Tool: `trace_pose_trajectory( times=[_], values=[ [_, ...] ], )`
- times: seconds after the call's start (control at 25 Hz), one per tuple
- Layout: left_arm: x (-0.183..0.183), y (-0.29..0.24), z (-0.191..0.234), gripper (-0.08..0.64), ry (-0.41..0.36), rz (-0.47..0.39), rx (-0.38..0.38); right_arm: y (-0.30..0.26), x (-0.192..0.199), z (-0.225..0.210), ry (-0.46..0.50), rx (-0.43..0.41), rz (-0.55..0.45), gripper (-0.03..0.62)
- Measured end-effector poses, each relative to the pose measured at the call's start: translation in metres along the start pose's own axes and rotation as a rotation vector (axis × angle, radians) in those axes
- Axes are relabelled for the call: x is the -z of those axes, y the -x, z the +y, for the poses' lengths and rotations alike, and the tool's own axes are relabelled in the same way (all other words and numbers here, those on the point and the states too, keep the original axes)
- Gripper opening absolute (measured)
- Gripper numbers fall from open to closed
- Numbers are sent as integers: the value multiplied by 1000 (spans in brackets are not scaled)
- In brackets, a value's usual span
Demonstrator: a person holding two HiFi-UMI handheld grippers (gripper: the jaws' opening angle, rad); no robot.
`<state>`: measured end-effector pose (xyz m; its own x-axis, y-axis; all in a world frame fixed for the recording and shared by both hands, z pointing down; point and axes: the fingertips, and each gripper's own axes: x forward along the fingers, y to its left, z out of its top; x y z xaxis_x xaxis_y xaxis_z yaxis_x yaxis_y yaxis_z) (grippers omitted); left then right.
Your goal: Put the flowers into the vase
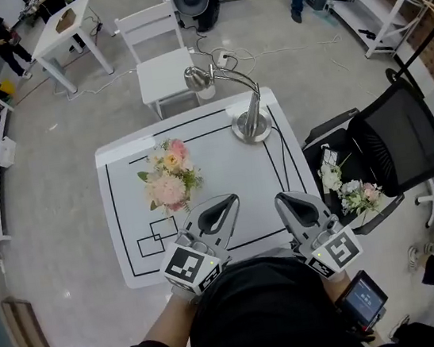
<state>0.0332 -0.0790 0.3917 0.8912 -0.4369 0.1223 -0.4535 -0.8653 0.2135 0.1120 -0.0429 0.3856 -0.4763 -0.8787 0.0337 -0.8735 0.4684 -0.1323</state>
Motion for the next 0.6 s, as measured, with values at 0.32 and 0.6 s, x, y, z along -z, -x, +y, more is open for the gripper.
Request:
trace_pose_trajectory(
  times=[0.32,0.6],
  values=[
    [2,1,8,5,18,-1,-17,-6,3,-1,-16,-13,5,11],
    [5,0,9,5,24,6,-21,-6,7,-2,-27,-14,11,11]
  ],
)
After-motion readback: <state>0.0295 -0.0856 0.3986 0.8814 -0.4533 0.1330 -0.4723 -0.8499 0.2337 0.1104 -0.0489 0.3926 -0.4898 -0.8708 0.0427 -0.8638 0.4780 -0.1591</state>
